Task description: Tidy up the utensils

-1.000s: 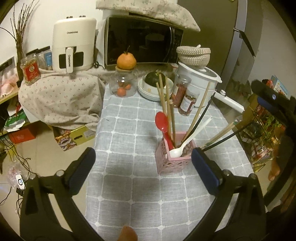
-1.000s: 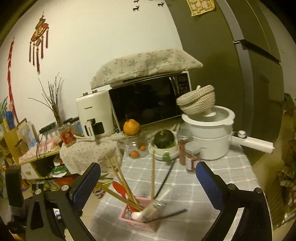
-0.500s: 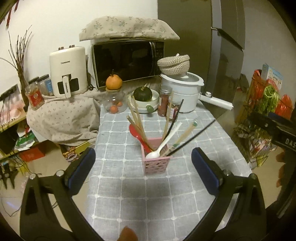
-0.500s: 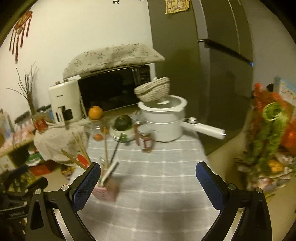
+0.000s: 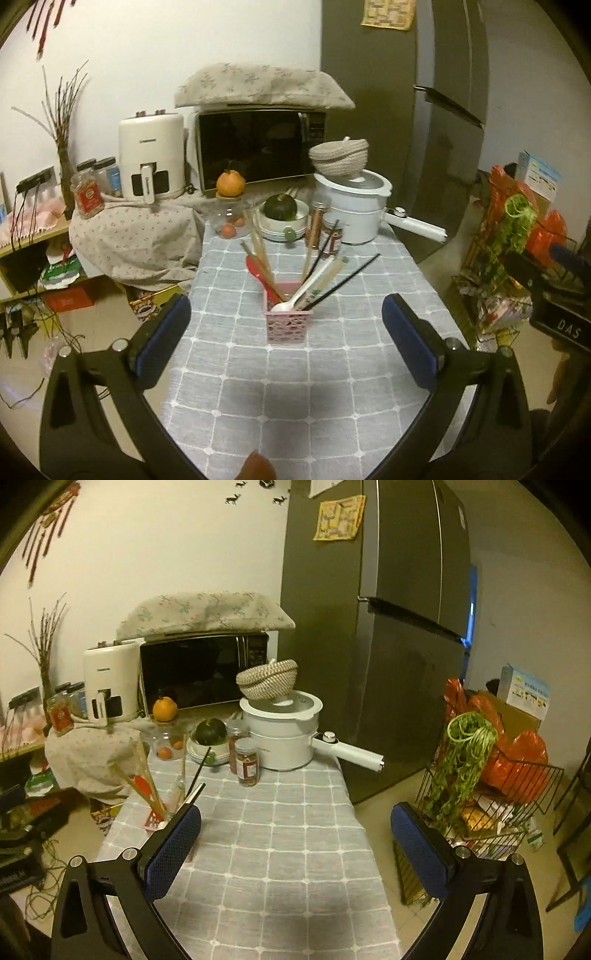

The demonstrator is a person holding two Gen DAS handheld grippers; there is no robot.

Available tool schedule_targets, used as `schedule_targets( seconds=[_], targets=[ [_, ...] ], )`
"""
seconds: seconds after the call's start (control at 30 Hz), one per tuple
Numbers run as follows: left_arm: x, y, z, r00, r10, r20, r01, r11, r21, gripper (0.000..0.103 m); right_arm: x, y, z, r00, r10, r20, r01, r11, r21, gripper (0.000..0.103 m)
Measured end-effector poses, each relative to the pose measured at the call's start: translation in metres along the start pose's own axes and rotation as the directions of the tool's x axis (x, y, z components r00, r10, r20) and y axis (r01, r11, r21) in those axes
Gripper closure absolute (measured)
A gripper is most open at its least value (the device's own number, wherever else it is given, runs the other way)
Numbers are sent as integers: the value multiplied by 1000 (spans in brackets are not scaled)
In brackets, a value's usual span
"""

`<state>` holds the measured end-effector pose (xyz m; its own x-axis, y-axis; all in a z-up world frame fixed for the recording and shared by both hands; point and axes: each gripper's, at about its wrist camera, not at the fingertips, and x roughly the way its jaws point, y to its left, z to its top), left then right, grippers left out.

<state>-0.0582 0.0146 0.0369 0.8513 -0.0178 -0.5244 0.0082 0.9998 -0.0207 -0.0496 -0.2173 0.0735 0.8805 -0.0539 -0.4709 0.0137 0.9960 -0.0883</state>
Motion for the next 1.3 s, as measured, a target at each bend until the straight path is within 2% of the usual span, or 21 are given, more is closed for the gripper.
schedule_targets(
  seconds=[0.53,1.3],
  targets=[
    [-12,-10,-3,1000,25,3,-25,1000,8,0,-11,4,-7,998,54,-18,-54,998,-22,0],
    [-3,-3,1,998,48,-28,-49,998,-35,0,-7,12,-6,999,41,-32,-42,998,-40,0]
  ],
)
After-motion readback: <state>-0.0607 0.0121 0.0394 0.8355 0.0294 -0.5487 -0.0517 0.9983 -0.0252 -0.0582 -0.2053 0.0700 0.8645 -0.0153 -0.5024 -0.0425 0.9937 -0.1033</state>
